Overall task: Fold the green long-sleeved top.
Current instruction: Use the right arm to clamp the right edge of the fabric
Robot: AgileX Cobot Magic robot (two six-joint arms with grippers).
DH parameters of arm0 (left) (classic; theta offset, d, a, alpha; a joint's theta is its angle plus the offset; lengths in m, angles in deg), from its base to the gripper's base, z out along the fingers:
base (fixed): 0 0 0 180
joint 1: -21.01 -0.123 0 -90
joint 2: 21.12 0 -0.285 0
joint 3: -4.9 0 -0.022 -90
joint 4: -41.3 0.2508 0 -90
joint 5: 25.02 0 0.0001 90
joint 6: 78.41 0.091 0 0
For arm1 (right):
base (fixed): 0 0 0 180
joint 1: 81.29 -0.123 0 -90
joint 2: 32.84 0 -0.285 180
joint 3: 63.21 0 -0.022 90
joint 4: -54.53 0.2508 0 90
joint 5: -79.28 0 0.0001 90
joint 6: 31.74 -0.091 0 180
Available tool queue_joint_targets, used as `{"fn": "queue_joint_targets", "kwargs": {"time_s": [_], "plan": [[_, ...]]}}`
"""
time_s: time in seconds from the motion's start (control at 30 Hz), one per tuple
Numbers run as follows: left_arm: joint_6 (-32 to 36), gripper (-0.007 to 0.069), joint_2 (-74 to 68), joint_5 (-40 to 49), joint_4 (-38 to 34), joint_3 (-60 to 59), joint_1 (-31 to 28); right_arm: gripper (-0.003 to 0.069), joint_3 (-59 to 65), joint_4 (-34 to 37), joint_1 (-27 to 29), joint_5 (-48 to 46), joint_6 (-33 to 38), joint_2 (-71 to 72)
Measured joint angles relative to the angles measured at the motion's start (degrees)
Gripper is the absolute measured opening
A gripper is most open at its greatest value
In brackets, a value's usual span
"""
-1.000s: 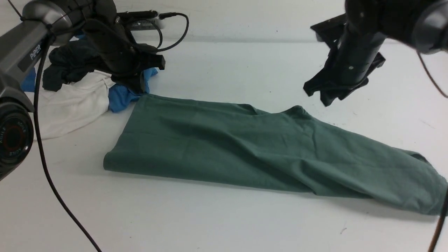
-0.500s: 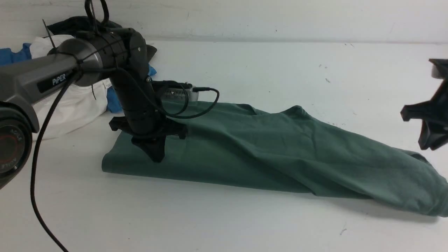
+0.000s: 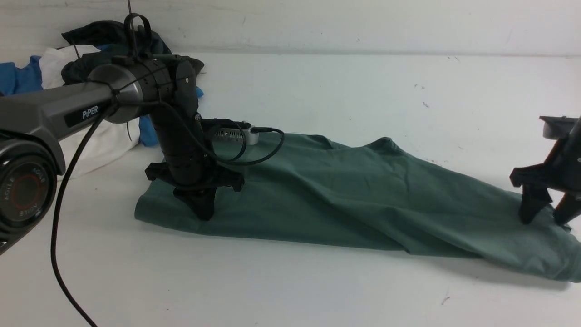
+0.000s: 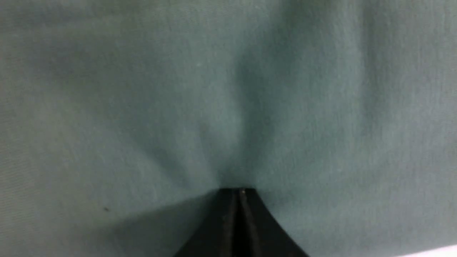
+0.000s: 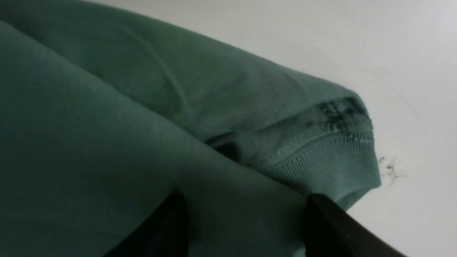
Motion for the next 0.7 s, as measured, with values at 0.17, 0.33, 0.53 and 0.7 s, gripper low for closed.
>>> {"fn": "queue_joint_targets", "kwargs": {"time_s": [0.17,0.33,0.53,0.7], "plan": [[0.0,-0.0004,0.0,0.0,0.0,0.0,0.0,0.0083,0.0,0.3,0.0,0.0,2.4,-0.3],[0.1,-0.0004,-0.1,0.1,0.1,0.1,0.0,0.0011,-3.5,-1.2,0.0,-0.6,2.2,1.4],[0.2,-0.0004,-0.1,0.2,0.0,0.1,0.0,0.0012,-7.5,-4.1,-0.1,-0.7,0.9,1.9],[0.2,-0.0004,-0.1,0.2,-0.1,0.1,0.0,0.0012,-7.5,-4.4,-0.2,2.0,0.9,1.2]]}}
